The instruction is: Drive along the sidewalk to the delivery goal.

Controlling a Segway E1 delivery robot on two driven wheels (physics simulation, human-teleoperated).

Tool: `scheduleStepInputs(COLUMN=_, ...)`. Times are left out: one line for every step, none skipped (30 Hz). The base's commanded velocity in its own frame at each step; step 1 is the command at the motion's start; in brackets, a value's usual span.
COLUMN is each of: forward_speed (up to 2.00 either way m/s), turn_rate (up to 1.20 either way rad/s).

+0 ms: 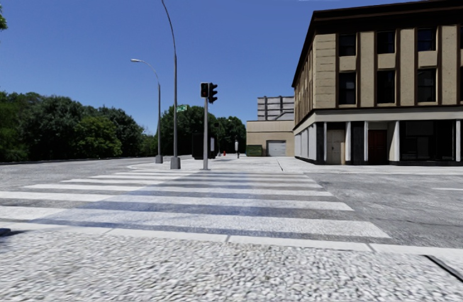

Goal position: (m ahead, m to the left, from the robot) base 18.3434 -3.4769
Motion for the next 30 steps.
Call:
scheduleStepInputs(forward_speed=2.00, turn_rate=-0.39)
scheduleStepInputs(forward_speed=2.00, turn_rate=-0.39)
scheduleStepInputs(forward_speed=2.00, turn_rate=-0.39)
scheduleStepInputs(forward_speed=2.00, turn_rate=-0.39)
scheduleStepInputs(forward_speed=2.00, turn_rate=-0.39)
scheduleStepInputs(forward_speed=2.00, turn_rate=-0.39)
scheduleStepInputs(forward_speed=2.00, turn_rate=-0.39)
scheduleStepInputs(forward_speed=2.00, turn_rate=-0.39)
scheduleStepInputs(forward_speed=2.00, turn_rate=-0.39)
scheduleStepInputs(forward_speed=2.00, turn_rate=-0.39)
scheduleStepInputs(forward_speed=2.00, turn_rate=-0.39)
scheduleStepInputs(forward_speed=2.00, turn_rate=-0.39)
scheduleStepInputs(forward_speed=2.00, turn_rate=-0.39)
scheduleStepInputs(forward_speed=2.00, turn_rate=-0.39)
scheduleStepInputs(forward_speed=2.00, turn_rate=-0.38)
scheduleStepInputs(forward_speed=2.00, turn_rate=-0.30)
scheduleStepInputs(forward_speed=2.00, turn_rate=-0.18)
scheduleStepInputs(forward_speed=2.00, turn_rate=-0.18)
scheduleStepInputs(forward_speed=2.00, turn_rate=0.00)
scheduleStepInputs(forward_speed=2.00, turn_rate=0.00)
scheduleStepInputs(forward_speed=2.00, turn_rate=0.00)
scheduleStepInputs(forward_speed=2.00, turn_rate=0.00)
scheduleStepInputs(forward_speed=1.88, turn_rate=0.00)
scheduleStepInputs(forward_speed=1.76, turn_rate=0.00)
scheduleStepInputs(forward_speed=1.64, turn_rate=0.00)
scheduleStepInputs(forward_speed=1.64, turn_rate=0.00)
scheduleStepInputs(forward_speed=1.57, turn_rate=0.00)
scheduleStepInputs(forward_speed=1.43, turn_rate=0.00)
scheduleStepInputs(forward_speed=1.39, turn_rate=0.00)
scheduleStepInputs(forward_speed=1.39, turn_rate=0.00)
